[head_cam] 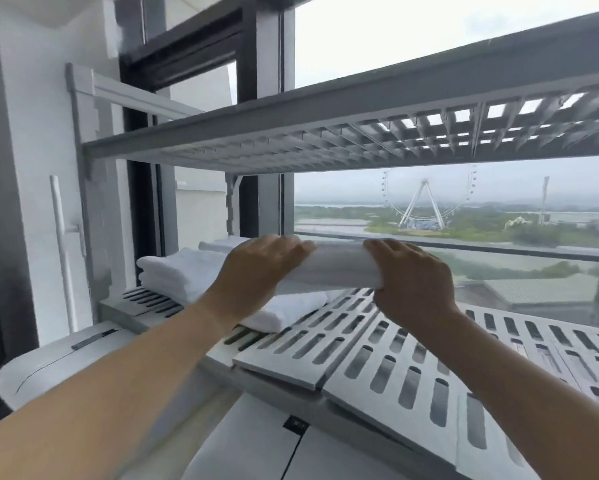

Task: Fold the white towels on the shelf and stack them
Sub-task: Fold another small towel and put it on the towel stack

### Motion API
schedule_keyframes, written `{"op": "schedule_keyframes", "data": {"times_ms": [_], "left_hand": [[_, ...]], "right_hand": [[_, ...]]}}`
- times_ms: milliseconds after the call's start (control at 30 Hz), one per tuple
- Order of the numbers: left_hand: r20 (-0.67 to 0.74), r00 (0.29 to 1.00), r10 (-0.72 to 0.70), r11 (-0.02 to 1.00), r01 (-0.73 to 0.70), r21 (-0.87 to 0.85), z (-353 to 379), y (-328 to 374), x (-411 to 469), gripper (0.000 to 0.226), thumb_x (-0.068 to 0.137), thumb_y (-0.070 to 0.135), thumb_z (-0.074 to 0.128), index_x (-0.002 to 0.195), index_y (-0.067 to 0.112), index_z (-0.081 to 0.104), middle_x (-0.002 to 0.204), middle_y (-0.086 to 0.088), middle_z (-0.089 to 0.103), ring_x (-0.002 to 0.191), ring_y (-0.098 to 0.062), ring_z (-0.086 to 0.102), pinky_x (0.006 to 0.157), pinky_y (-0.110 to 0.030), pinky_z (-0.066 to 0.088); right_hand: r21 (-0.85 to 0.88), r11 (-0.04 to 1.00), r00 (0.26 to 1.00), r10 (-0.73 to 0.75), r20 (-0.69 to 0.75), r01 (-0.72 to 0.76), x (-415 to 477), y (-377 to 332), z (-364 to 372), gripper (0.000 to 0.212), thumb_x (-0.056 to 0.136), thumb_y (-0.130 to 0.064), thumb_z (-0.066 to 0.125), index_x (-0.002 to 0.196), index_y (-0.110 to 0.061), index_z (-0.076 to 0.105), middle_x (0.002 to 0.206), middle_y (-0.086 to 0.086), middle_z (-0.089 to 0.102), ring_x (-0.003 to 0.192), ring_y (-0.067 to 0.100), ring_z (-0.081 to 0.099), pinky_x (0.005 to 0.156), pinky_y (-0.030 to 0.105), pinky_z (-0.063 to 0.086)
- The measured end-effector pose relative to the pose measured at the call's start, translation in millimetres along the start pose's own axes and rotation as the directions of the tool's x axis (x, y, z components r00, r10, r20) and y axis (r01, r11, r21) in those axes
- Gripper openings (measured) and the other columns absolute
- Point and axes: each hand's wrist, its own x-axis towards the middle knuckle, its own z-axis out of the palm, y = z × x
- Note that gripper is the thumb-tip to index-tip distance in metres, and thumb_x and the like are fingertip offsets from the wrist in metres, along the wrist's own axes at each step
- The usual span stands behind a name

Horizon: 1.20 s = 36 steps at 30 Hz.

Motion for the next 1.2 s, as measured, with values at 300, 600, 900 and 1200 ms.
{"op": "schedule_keyframes", "data": {"times_ms": [300,600,900,1200], "left_hand": [[-0.028,0.998,0.06,0.998,-0.06,0.001,79,-78,10,0.053,0.069,-0.01,0.045,0.115,0.016,0.054,0.098,-0.004,0.065,0.075,-0.022,0.063,0.057,-0.03,0.052],[-0.085,0.991,0.101,0.992,-0.107,-0.072,137,-164,0,0.065,0.059,-0.013,0.066,0.115,0.016,0.051,0.103,-0.004,0.065,0.083,-0.023,0.063,0.064,-0.032,0.054],[0.163,0.971,0.174,0.953,-0.124,-0.277,193,-177,-98,0.062,0.049,0.006,0.078,0.108,0.017,0.061,0.103,-0.004,0.068,0.087,-0.023,0.067,0.07,-0.037,0.059],[-0.067,0.972,0.225,0.935,-0.234,-0.265,200,-205,-51,0.054,0.067,-0.005,0.069,0.114,0.021,0.062,0.102,-0.002,0.069,0.082,-0.025,0.066,0.065,-0.034,0.057]], "right_hand": [[-0.012,1.0,1.0,0.019,0.008,-0.019,57,-23,90,0.047,0.063,-0.012,0.062,0.107,-0.024,0.055,0.095,-0.006,0.066,0.085,0.022,0.064,0.062,0.026,0.043],[-0.107,0.991,0.997,0.073,-0.018,-0.074,101,-83,145,0.049,0.055,-0.008,0.069,0.102,-0.019,0.058,0.089,-0.001,0.066,0.077,0.025,0.064,0.06,0.028,0.048],[-0.182,0.983,0.938,0.03,0.346,0.036,60,-142,203,0.046,0.075,-0.007,0.05,0.118,-0.02,0.043,0.115,0.001,0.054,0.105,0.026,0.052,0.088,0.036,0.04],[-0.277,0.947,0.923,0.243,0.298,-0.16,70,-157,201,0.068,0.075,-0.012,0.05,0.138,-0.025,0.028,0.13,-0.003,0.05,0.117,0.025,0.046,0.092,0.035,0.036]]}}
